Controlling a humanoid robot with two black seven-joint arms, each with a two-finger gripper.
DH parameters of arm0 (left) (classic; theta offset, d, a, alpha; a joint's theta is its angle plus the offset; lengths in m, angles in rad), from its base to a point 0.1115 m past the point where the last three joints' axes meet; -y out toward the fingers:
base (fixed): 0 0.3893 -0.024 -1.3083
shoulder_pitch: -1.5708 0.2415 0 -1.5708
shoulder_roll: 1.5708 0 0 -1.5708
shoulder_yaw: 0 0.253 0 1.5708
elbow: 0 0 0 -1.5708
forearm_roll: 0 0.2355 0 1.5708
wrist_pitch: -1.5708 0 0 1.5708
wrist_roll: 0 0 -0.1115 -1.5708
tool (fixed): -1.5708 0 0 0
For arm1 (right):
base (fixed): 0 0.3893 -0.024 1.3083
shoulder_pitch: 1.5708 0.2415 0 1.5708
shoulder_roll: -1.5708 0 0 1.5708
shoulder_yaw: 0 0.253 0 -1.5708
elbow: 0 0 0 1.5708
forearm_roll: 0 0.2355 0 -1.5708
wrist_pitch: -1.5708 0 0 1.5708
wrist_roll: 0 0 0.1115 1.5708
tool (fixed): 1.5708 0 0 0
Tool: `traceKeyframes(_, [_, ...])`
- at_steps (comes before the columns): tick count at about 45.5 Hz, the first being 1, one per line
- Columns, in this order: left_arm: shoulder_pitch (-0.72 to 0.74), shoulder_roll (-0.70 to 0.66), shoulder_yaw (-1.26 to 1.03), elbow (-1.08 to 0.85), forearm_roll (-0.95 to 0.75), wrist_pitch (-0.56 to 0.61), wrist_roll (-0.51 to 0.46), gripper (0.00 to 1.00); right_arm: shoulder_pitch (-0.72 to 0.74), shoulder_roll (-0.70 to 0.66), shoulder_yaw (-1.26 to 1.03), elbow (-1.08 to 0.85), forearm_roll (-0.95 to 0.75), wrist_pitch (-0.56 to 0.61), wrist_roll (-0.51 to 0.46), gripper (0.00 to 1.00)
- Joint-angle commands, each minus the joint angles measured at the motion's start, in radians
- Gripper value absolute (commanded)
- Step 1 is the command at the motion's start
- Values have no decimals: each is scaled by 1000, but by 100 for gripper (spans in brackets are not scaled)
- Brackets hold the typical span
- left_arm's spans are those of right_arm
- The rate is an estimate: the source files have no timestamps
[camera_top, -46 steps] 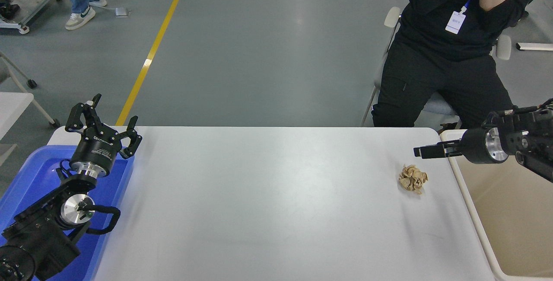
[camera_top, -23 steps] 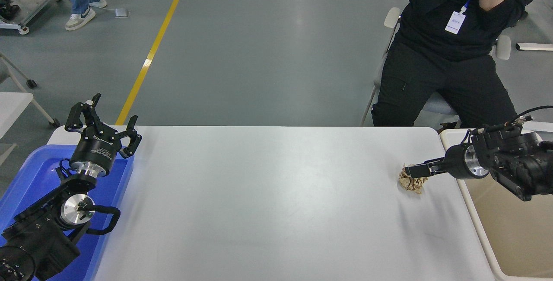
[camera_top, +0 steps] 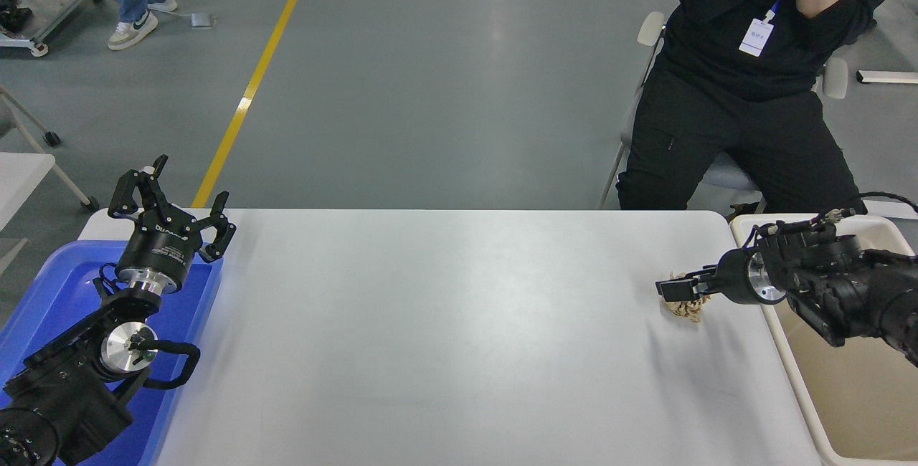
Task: Clean the table surface
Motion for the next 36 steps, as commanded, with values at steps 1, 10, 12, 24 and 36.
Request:
traceKeyframes(1, [0, -1, 0, 0, 0, 0, 0, 100, -25, 20, -1, -50, 0, -14, -1, 99])
traceKeyframes(10, [0, 1, 0, 0, 0, 0, 0, 100, -46, 23, 2, -52, 0, -34, -4, 99])
traceKeyframes(12, [0, -1, 0, 0, 0, 0, 0, 100, -48, 30, 3, -58, 0, -43, -4, 99])
traceKeyframes(24, [0, -1, 0, 0, 0, 0, 0, 100, -96, 55, 5, -111, 33, -57, -4, 99])
traceKeyframes(36, [0, 1, 0, 0, 0, 0, 0, 100, -115, 67, -4, -113, 100, -72, -21, 99])
